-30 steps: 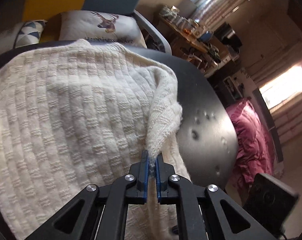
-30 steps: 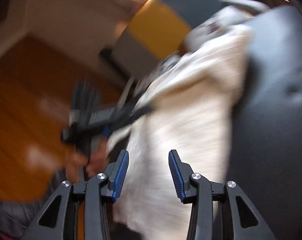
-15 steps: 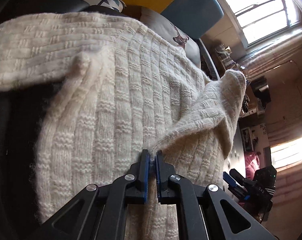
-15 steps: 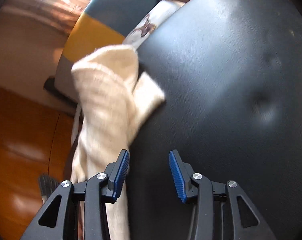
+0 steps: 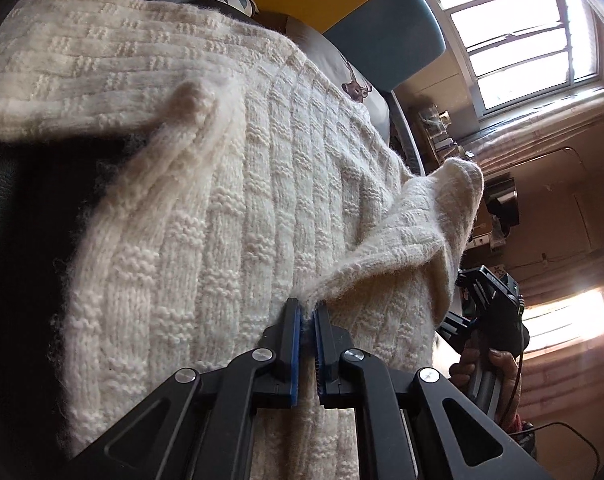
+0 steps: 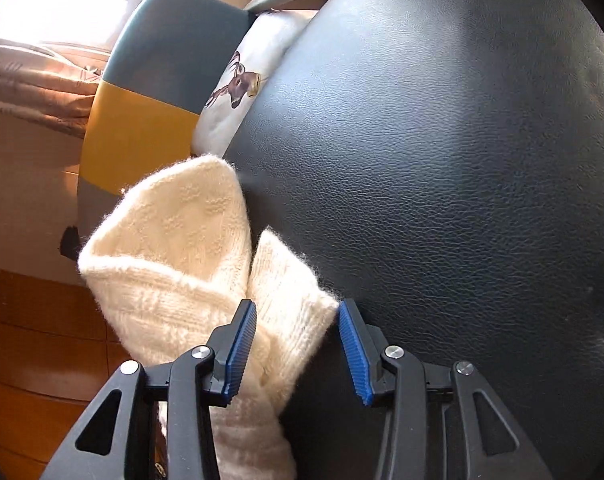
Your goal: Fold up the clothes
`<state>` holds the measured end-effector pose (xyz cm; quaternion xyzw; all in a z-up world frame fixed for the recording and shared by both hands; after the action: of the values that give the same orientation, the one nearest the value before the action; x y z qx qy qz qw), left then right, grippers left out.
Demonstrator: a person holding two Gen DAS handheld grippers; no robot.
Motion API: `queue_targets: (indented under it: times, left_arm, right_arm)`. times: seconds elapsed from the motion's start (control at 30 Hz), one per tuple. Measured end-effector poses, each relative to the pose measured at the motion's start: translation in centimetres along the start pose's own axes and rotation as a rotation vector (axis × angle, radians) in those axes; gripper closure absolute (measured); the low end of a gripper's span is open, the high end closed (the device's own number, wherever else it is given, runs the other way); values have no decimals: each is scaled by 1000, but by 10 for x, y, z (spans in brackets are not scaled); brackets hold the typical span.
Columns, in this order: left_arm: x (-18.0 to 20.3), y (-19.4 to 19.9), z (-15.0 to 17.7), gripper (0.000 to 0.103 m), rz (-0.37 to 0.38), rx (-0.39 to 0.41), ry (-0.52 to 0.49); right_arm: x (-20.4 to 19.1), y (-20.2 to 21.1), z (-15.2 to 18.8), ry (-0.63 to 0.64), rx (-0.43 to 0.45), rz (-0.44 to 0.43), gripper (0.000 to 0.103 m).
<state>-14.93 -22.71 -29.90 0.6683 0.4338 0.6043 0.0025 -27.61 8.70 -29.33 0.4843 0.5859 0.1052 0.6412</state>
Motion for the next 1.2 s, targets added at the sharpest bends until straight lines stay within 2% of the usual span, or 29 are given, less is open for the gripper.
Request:
queue_targets:
  times: [0.13,0.2,0.33,0.47,0.63,0.77,0.87,0.93,0.97,1.0,1.03,1.07,1.13,1.2]
  left_arm:
    - [0,4,0,94,7,-6,-6]
    - [-3,7,-1,94,15,-9,-3]
    - [-4,6,-2,94,19,-14,0]
    - [-3,6,-2,94,18,-19,3]
    - [-2,5,-4,94,5,-23,-4]
    - [-2,4,-4,94,-2,-27,-1]
    - [-1,3,-3,94,-9,-27,-1]
    - [0,3,-4,94,-19,-31,-6]
    - [0,3,-4,94,-25,-33,-10]
    - [0,3,-4,94,-30,-36,-16]
    - [0,3,-5,94,-34,-39,-19]
    - [0,3,-5,94,-36,-40,-20]
    - [-1,4,-5,94,-36,-41,-17]
    - [-3,6,-5,94,-35,-42,-13]
  right_arm:
    - [-8,-4,-2,7,12,-7,59]
    - [-20,-7,0,149,22,49,60]
    - [-27,-8,6,289,35,145,96]
    - [-48,-7,14,502,87,238,96]
    - [-91,18,25,836,202,359,96]
    - [-105,51,18,948,294,431,102]
    - [-94,93,9,949,345,478,102]
    - [-78,115,0,903,341,481,102]
    - [-68,126,-4,852,309,444,98]
    - [-57,131,-8,759,248,347,98]
    - [-46,131,-13,645,188,222,93]
    - [-36,127,-16,543,128,119,77]
    - [-17,104,-13,382,4,19,76]
    - [-3,79,0,285,-98,-30,76]
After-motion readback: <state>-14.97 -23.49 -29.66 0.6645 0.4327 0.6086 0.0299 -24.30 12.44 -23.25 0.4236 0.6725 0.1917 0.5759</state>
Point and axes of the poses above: each gripper's, at about its wrist camera, not at the fingertips, and y roughly against the way its jaws point, x to its right, z to its underside, the point moved 4 cm from there along -y, roughly the way its jaws point, and after that the axes turned 8 degrees about z, right-handed, at the moved point
